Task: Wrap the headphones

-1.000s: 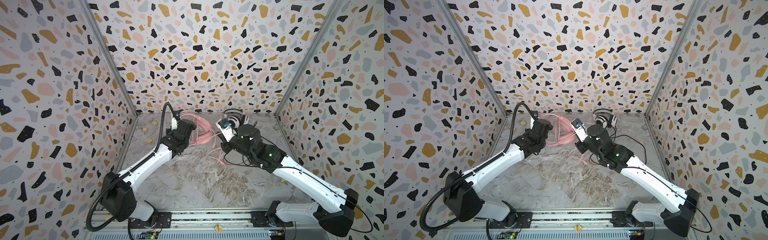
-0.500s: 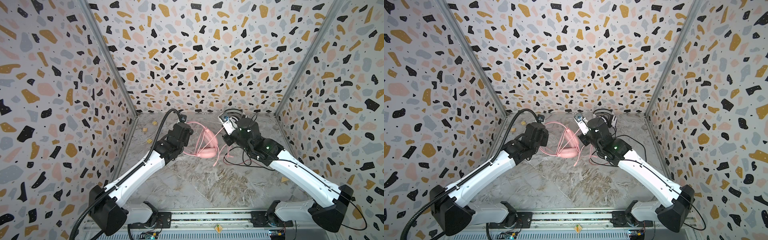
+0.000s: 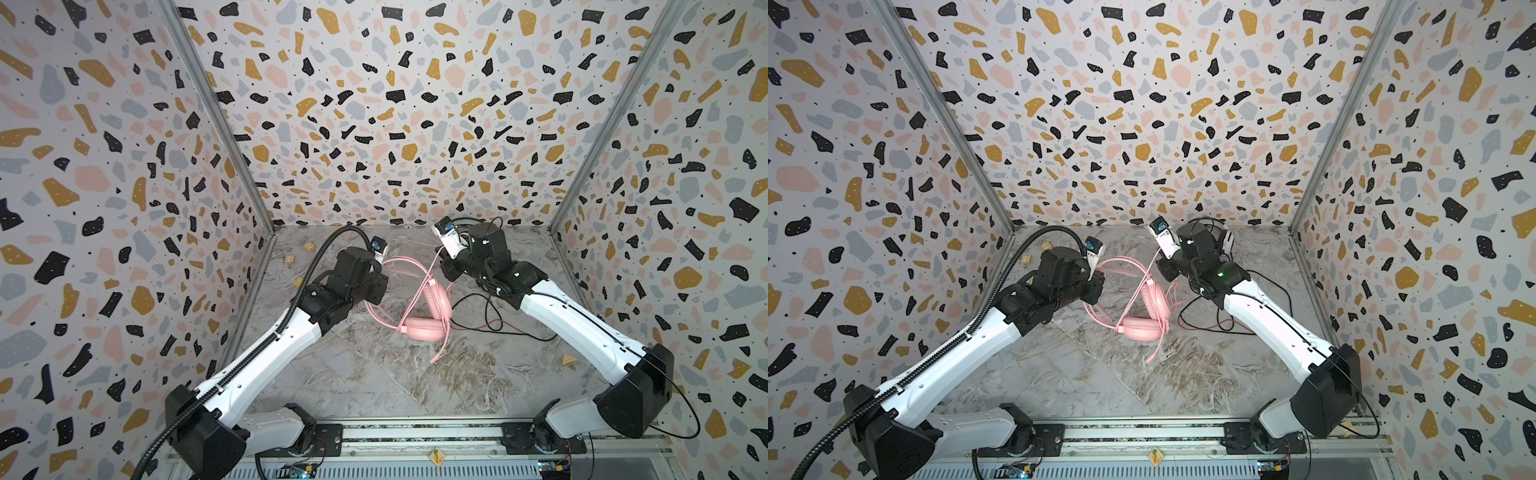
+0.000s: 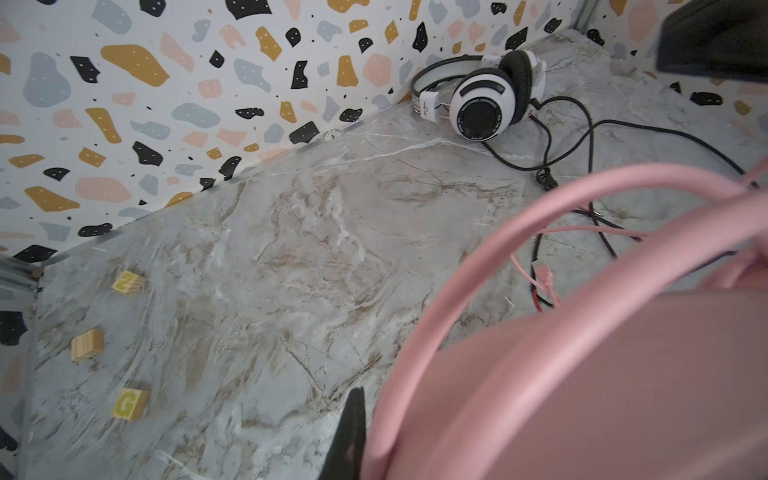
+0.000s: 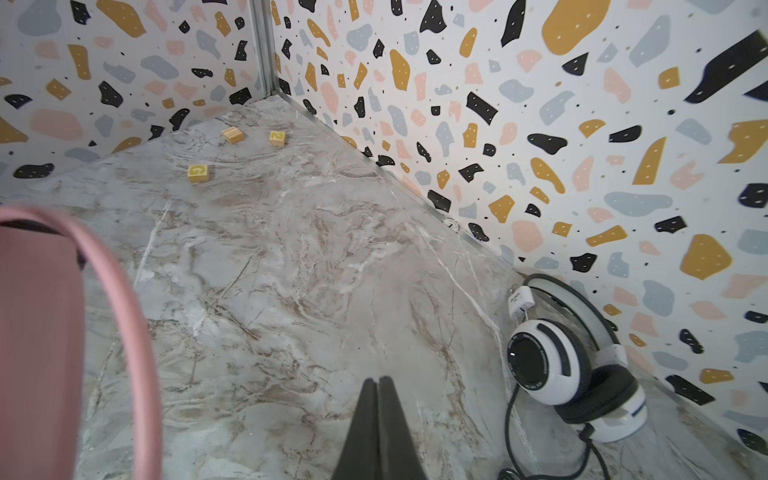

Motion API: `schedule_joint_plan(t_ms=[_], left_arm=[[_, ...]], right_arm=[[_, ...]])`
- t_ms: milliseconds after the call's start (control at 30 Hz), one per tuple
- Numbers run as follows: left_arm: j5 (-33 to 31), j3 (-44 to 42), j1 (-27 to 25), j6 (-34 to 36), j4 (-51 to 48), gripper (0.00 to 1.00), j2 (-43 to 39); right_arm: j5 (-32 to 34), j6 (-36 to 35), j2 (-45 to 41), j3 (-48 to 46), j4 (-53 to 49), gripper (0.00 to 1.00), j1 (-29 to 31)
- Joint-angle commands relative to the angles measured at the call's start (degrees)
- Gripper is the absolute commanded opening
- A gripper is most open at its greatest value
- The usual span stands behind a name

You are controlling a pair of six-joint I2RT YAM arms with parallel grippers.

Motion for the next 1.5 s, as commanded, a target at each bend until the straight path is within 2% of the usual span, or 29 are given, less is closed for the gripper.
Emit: schedule_joint_plan(t_ms=[0, 133, 267, 433, 633, 900, 1100, 1467], left_arm=[[7.55, 0.1, -0.02, 1.92, -2.85, 0.0, -4.34], [11.57, 1.23, -0.02, -0.1, -1.55, 0.0, -6.55], [17.04, 3.85, -0.02, -1.41, -2.11, 0.0, -6.3], [19.47, 5.72, -0.02, -2.52, -1.36, 0.0, -6.3], [21.2, 8.32, 0.46, -3.3, -1.13, 0.0, -4.89], [29.64, 12.65, 2.77, -7.76, 2.26, 0.0, -4.08], [31.19, 19.14, 5.28, -10.39, 1.42, 0.0, -1.47], [37.44, 20.32, 20.8, -17.76, 7.62, 0.0, 0.67]], right_arm=[[-2.95, 4.84, -1.24, -0.56, 8.04, 0.05, -4.2], [-11.42, 8.14, -1.09, -4.45, 11.38, 0.07, -6.83], [-21.87, 11.63, -0.99, -9.63, 17.92, 0.14, -8.41], [-34.13, 17.07, 1.56, -14.81, 28.21, 0.21, -9.49], [-40.77, 24.72, 6.6, -19.11, 40.73, 0.23, -9.84], [-42.79, 30.55, 13.08, -20.85, 49.41, 0.29, -9.84], [-43.51, 32.88, 14.61, -24.34, 53.74, 0.31, -9.78], [-43.96, 32.84, 11.91, -34.17, 57.8, 0.31, -10.5]])
